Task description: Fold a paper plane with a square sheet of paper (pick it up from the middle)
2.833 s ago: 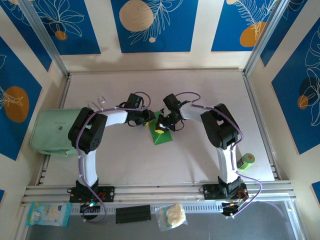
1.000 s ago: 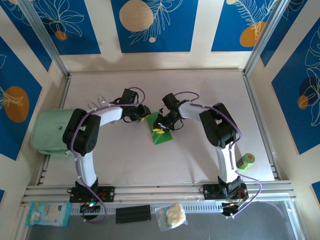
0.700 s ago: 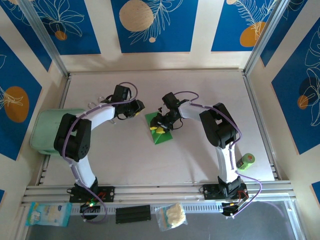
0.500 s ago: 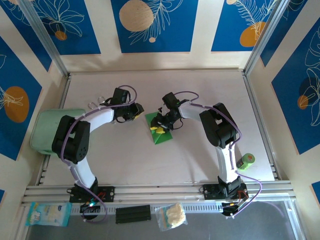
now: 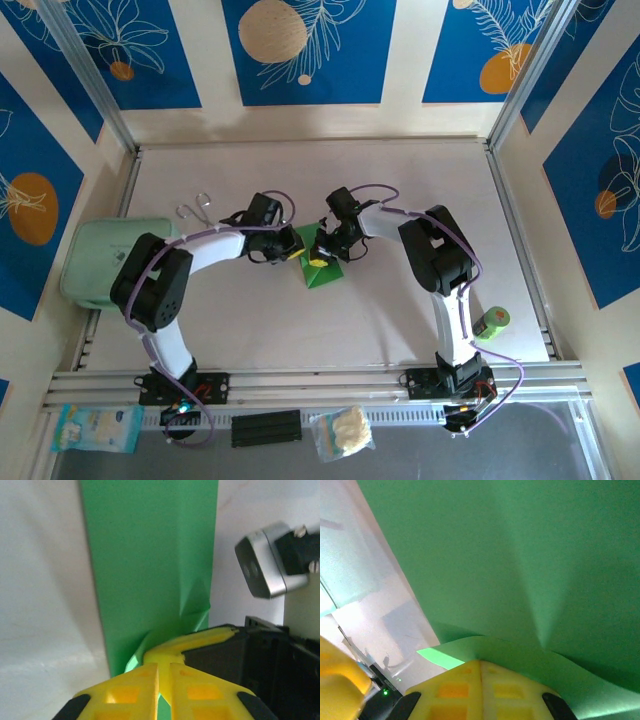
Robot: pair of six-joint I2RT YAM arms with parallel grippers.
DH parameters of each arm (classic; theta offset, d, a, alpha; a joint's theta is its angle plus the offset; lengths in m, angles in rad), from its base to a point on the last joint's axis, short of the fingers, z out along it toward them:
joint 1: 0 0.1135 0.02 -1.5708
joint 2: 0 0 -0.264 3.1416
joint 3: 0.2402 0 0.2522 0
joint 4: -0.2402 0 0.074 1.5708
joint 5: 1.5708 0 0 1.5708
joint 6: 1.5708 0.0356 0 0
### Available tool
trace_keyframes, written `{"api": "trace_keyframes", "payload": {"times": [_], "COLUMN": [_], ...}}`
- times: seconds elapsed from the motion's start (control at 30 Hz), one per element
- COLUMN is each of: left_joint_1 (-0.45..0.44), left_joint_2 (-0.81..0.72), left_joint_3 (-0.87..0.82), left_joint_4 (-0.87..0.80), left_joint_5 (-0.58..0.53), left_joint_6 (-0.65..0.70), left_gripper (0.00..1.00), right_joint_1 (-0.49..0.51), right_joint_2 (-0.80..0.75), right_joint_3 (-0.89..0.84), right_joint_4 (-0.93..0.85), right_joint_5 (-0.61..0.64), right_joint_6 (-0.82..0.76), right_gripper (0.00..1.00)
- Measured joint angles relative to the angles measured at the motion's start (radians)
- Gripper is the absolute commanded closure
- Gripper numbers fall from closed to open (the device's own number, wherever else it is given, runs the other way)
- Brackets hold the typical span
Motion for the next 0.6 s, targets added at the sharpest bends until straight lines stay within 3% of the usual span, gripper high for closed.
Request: {"api": "trace_keyframes", "payload": {"times": [0.3, 0.6], "left_joint_1": [-0.027, -0.033], "left_joint_2": [0.005, 0.042], "left_joint_3": [0.000, 0.001], "left_joint_4": [-0.003, -0.030], "left_joint_5": [-0.005, -0.039], "left_joint_6": [-0.012, -0.011], "left_gripper": [0.99, 1.00], "right_joint_1": [-0.002, -0.002], "right_joint_2": [0.000, 0.000], "right_joint_3": [0.001, 0.001], "right_joint_4": [-0.003, -0.003], "right_joint_5": [0.001, 0.000], "right_joint_6": [0.000, 0.000], "right_gripper": [0.99, 0.99]}}
